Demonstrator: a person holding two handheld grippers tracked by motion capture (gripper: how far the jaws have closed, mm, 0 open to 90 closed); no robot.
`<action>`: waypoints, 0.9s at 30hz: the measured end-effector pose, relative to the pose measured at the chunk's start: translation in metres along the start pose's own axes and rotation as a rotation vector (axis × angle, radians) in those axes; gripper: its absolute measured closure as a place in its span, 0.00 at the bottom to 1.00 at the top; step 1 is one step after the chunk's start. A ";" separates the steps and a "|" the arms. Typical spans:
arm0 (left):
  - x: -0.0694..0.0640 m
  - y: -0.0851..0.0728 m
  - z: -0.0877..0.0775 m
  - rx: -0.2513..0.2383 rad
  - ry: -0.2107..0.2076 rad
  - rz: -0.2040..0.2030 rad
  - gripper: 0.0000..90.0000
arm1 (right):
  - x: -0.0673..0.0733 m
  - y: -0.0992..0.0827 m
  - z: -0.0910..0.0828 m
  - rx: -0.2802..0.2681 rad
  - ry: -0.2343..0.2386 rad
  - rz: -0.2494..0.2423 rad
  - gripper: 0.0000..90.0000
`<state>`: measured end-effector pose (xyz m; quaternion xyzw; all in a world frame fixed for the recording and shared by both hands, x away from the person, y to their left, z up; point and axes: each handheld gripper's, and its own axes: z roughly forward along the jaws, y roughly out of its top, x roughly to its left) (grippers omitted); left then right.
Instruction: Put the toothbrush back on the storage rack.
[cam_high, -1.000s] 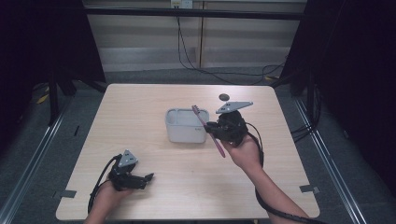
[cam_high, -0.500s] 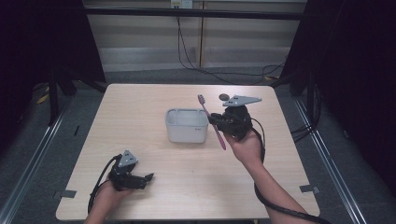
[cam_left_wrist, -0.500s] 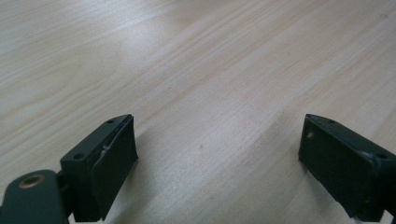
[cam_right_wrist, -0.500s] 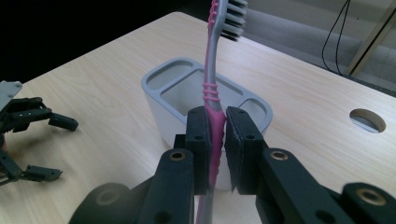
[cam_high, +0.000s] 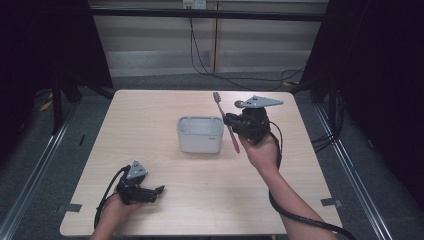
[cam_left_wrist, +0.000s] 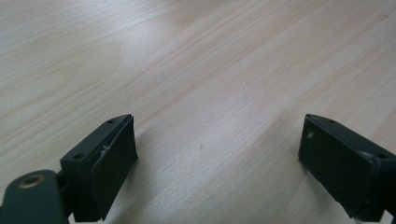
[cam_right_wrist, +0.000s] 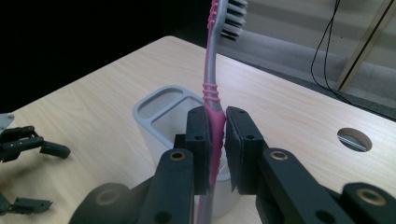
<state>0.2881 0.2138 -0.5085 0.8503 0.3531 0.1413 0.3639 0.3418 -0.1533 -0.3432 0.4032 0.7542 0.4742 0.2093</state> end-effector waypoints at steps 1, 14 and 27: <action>0.000 0.000 0.000 0.000 0.000 0.001 0.12 | -0.001 0.001 0.001 -0.003 -0.003 0.000 0.89; 0.000 0.000 0.000 0.004 -0.001 0.005 0.12 | -0.001 0.010 0.006 -0.036 -0.022 0.000 0.89; 0.000 0.000 0.000 0.003 -0.002 0.004 0.12 | 0.004 0.022 0.020 -0.070 -0.034 -0.001 0.89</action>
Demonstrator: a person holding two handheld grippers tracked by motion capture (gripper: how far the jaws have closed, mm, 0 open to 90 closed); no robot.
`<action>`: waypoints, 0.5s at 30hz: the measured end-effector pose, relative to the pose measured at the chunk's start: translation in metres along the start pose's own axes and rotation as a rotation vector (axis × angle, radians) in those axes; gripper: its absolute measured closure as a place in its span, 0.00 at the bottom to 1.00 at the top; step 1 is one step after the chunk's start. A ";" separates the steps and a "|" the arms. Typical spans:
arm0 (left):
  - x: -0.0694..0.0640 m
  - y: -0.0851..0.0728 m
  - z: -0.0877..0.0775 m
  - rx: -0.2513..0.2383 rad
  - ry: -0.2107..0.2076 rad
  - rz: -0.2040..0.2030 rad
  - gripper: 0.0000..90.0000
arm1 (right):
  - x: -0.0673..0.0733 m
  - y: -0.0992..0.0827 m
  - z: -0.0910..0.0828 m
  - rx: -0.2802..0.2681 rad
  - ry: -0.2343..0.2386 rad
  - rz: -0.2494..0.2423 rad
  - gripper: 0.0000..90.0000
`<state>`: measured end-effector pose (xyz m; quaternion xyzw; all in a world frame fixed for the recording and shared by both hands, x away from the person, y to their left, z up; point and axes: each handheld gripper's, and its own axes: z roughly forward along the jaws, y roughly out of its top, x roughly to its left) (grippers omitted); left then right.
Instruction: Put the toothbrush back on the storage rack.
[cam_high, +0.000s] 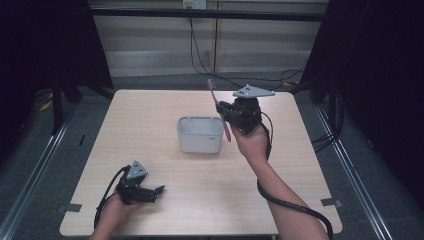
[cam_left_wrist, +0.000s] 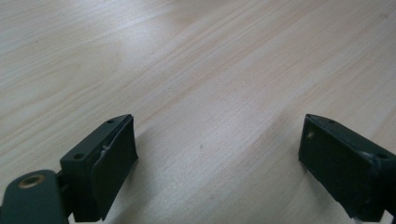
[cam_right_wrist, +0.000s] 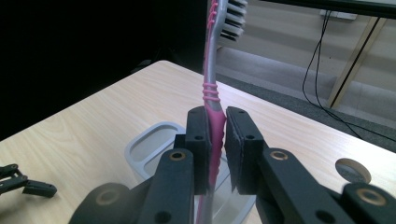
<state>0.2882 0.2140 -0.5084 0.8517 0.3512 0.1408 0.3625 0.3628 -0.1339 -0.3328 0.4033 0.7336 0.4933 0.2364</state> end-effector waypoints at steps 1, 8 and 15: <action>0.000 0.000 0.000 0.000 0.000 0.000 0.12 | 0.000 0.000 0.001 -0.003 -0.001 0.000 0.89; 0.000 0.000 0.000 0.001 -0.002 0.001 0.12 | 0.000 0.001 0.008 -0.011 -0.012 -0.002 0.89; 0.000 0.000 0.000 0.003 -0.003 -0.001 0.12 | -0.001 0.001 0.013 -0.023 -0.020 0.007 0.89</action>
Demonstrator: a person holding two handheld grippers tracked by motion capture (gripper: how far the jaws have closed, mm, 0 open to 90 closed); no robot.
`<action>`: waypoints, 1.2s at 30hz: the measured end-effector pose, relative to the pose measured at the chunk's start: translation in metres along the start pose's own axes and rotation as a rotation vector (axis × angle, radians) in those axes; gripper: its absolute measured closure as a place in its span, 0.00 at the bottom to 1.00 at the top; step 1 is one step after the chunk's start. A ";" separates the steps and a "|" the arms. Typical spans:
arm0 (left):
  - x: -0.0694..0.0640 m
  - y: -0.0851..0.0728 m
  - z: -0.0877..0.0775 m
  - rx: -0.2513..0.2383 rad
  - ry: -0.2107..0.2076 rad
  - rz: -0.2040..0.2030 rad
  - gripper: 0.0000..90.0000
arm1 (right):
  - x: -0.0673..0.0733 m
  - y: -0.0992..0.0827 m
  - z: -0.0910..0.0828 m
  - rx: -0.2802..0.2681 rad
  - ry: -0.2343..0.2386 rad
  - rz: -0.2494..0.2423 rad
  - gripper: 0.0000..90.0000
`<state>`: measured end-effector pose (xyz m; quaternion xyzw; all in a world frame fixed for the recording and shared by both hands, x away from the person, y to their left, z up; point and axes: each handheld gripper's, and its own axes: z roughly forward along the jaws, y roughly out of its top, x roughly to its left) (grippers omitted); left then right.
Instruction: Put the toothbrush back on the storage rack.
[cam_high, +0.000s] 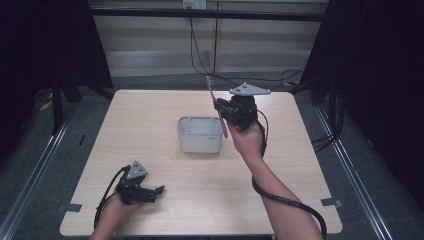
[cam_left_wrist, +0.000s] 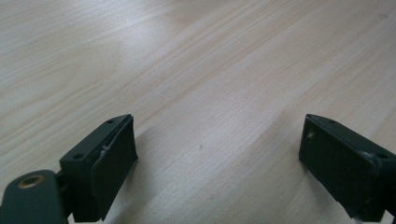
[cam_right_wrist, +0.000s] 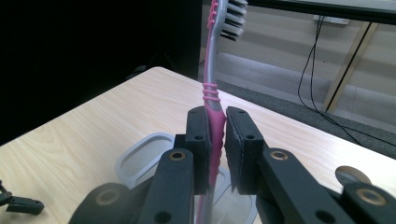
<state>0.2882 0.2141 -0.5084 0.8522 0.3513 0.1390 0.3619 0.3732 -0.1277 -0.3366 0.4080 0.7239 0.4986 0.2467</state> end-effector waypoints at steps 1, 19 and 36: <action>0.000 0.000 0.000 0.000 0.001 0.001 0.12 | 0.000 0.000 0.001 -0.002 -0.003 -0.003 0.89; -0.001 0.000 0.000 -0.007 0.001 -0.010 0.12 | -0.005 0.001 0.015 -0.013 -0.023 0.007 0.89; -0.001 0.000 0.001 -0.008 0.001 -0.010 0.12 | -0.012 0.005 0.024 -0.021 -0.043 0.014 0.89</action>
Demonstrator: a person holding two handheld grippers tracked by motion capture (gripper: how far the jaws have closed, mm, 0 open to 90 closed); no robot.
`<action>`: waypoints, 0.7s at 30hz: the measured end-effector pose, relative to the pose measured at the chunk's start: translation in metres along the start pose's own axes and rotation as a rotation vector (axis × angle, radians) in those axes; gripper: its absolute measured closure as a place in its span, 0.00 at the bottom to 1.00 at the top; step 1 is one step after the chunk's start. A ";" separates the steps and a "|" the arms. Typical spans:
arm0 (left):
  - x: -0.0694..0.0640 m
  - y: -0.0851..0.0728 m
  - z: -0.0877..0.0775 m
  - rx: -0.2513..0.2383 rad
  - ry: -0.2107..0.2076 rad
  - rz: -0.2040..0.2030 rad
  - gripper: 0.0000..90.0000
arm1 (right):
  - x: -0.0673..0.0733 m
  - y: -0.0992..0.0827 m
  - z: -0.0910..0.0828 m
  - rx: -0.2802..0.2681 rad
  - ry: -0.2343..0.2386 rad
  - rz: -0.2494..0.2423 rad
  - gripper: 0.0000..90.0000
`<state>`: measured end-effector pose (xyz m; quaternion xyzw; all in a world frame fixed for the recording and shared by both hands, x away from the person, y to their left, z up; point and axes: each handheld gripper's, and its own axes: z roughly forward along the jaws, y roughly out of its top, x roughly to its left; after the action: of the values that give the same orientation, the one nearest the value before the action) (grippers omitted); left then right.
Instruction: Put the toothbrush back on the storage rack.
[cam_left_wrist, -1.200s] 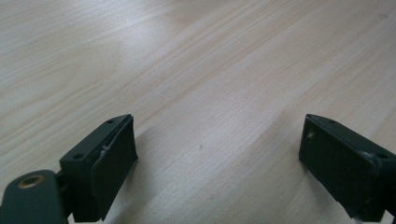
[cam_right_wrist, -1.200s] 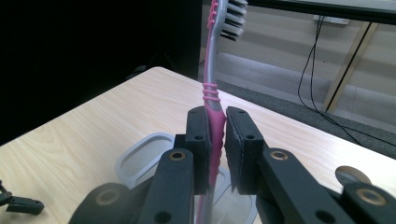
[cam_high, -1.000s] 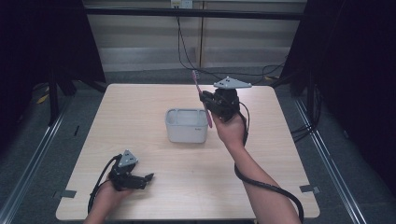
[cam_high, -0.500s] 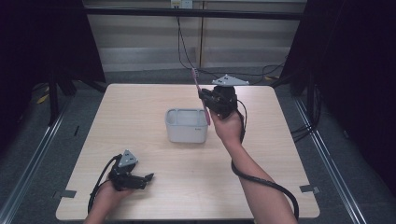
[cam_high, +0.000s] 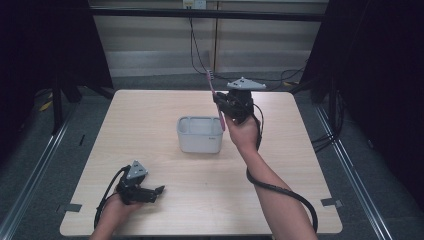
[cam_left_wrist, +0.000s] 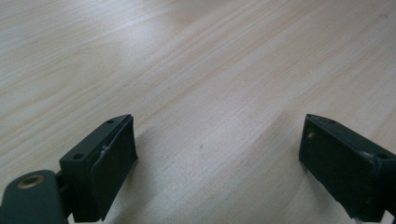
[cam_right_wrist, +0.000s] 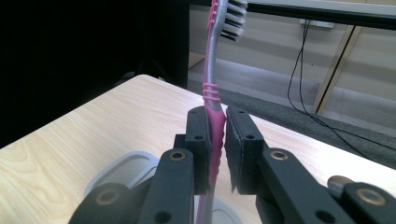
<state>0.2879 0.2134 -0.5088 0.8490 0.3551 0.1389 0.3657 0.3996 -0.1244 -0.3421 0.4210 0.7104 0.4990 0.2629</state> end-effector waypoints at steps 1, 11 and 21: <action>0.000 0.000 0.000 0.000 0.000 0.000 0.12 | 0.000 0.001 0.000 -0.001 0.001 0.001 0.89; 0.000 0.000 0.000 0.000 0.000 0.001 0.12 | 0.002 0.005 0.009 -0.013 0.000 0.004 0.89; 0.000 0.000 0.000 -0.001 -0.001 -0.004 0.12 | 0.003 0.002 0.021 -0.008 -0.008 0.013 0.89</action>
<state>0.2878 0.2131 -0.5089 0.8482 0.3565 0.1380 0.3665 0.4150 -0.1114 -0.3478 0.4264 0.7045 0.5021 0.2642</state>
